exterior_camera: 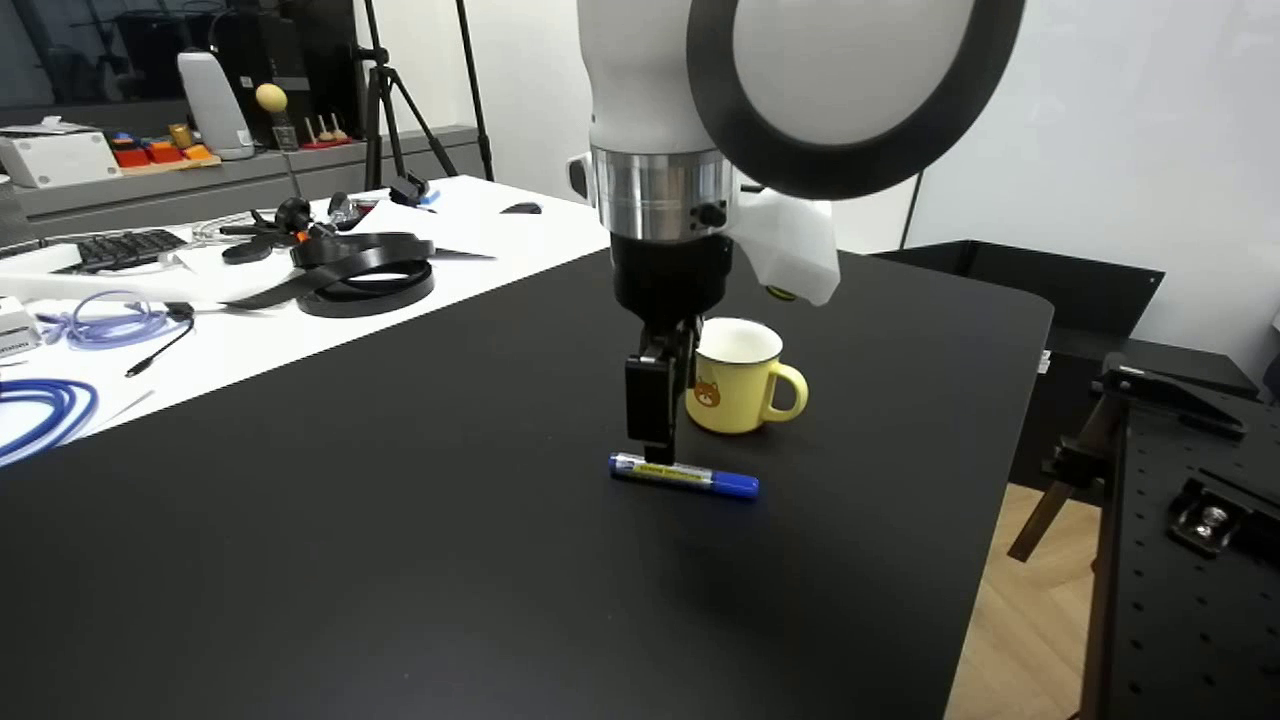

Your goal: Put the blue marker in the yellow mug

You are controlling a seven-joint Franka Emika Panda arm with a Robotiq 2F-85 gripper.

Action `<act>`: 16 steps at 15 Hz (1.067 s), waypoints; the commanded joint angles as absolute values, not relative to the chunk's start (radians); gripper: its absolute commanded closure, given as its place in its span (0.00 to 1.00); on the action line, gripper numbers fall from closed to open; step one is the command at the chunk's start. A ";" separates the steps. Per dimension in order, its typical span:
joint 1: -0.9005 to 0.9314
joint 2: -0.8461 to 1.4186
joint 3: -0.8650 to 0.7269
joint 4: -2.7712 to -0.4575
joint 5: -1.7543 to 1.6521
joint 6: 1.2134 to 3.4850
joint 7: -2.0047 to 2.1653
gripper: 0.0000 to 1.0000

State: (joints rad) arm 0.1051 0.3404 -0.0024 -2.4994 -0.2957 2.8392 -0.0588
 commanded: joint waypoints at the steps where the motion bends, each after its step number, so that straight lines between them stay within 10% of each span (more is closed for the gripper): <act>1: 0.135 0.384 -0.005 -2.485 -0.283 2.849 -0.030 0.00; 13: 0.109 0.457 0.012 -2.485 -0.160 2.887 -0.051 0.00; 16: 0.103 0.458 0.002 -2.481 -0.147 2.892 -0.049 0.34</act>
